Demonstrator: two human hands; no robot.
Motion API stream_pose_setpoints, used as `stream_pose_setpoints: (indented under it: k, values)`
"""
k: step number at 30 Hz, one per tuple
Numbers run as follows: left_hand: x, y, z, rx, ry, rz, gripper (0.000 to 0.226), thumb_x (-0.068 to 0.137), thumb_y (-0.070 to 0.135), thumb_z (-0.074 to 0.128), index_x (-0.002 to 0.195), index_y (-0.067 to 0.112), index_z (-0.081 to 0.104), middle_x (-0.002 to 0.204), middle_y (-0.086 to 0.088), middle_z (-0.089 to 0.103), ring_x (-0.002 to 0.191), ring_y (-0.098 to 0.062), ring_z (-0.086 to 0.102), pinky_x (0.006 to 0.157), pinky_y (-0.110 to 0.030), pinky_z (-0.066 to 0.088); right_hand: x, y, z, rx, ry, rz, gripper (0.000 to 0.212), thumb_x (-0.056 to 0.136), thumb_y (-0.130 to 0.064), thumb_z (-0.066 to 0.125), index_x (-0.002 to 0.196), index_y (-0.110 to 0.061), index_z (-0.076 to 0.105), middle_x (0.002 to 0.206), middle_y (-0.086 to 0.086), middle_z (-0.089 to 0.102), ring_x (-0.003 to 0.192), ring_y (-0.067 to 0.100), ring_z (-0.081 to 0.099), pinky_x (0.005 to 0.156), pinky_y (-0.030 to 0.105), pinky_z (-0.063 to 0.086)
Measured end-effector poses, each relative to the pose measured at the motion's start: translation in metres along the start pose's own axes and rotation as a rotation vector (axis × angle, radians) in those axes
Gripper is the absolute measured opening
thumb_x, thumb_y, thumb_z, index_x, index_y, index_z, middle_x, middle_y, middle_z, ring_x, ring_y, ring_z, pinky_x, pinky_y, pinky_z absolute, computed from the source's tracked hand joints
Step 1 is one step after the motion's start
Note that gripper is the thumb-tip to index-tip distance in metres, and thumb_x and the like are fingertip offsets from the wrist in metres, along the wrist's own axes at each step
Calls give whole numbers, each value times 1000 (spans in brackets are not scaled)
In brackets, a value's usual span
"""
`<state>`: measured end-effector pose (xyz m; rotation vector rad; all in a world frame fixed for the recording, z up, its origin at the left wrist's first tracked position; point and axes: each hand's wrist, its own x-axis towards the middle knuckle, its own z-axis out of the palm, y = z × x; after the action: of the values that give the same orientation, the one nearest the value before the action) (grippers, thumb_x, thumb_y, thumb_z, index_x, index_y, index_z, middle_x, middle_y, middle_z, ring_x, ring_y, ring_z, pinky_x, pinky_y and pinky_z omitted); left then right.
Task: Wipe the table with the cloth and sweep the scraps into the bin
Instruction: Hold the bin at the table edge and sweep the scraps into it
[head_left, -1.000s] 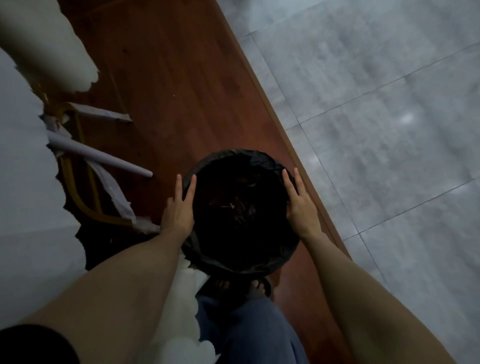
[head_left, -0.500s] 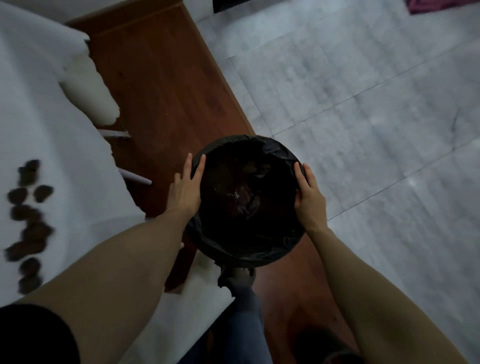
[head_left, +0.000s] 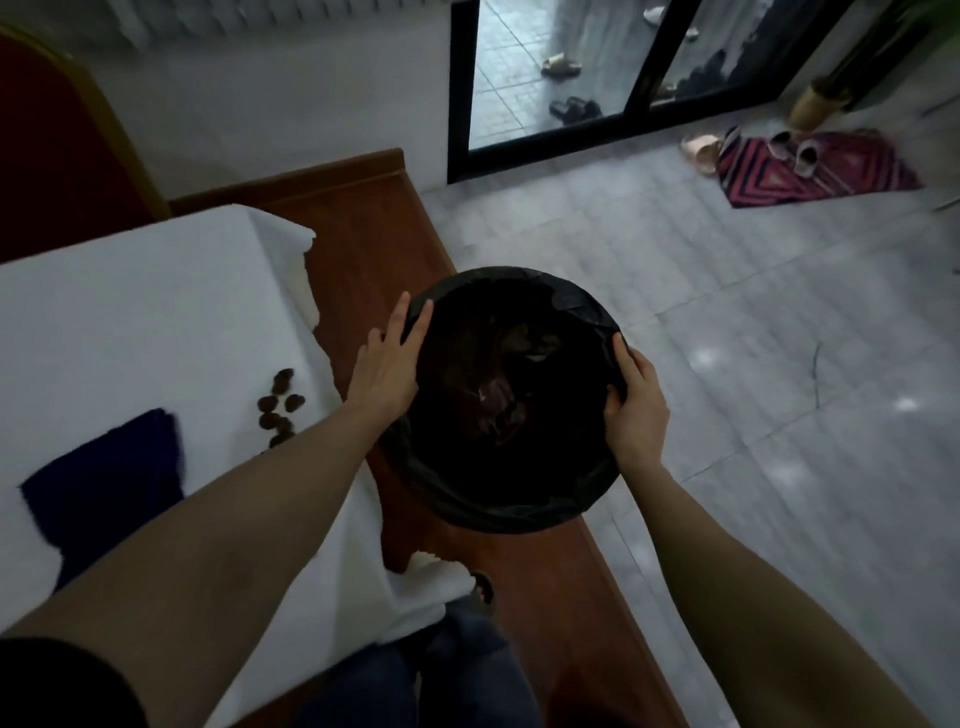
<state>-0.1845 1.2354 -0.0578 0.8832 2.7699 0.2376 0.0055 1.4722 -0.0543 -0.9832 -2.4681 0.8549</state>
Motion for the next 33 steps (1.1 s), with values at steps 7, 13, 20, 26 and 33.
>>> stream_pose_setpoints:
  k: [7,13,20,26,33]
  values:
    - [-56,-44,-25,-210,132,70,85,93,18,56,160,27,4,167,-10,-5,144,-43,26,113,-55,34,-28,-50,-13,30,105,1,66,90,4,46,146,-31,47,140,-3,52,121,10,50,99,12,33]
    - [-144,-108,-42,-230,312,-164,71,102,35,47,159,25,5,167,-9,-3,154,-31,5,124,-50,10,-57,-62,-14,-25,188,45,66,88,5,46,144,-30,50,141,2,53,123,23,55,102,32,43]
    - [-229,-175,-21,-227,215,-513,99,77,82,38,158,33,10,167,-8,-3,152,-38,-5,118,-61,-1,-91,-61,-9,-84,170,59,67,86,4,45,143,-30,50,142,3,52,121,28,56,94,43,47]
    - [-235,-180,9,-178,205,-611,90,79,80,33,156,32,27,164,-17,16,150,-43,10,115,-65,14,-101,-71,1,-87,130,74,64,88,3,44,143,-31,50,144,2,51,120,27,57,89,37,45]
    - [-236,-168,30,-243,483,-581,49,96,12,57,144,8,50,155,-23,36,145,-41,31,111,-57,38,-92,-78,15,-82,67,38,64,90,2,45,144,-33,49,143,1,51,122,23,55,95,39,46]
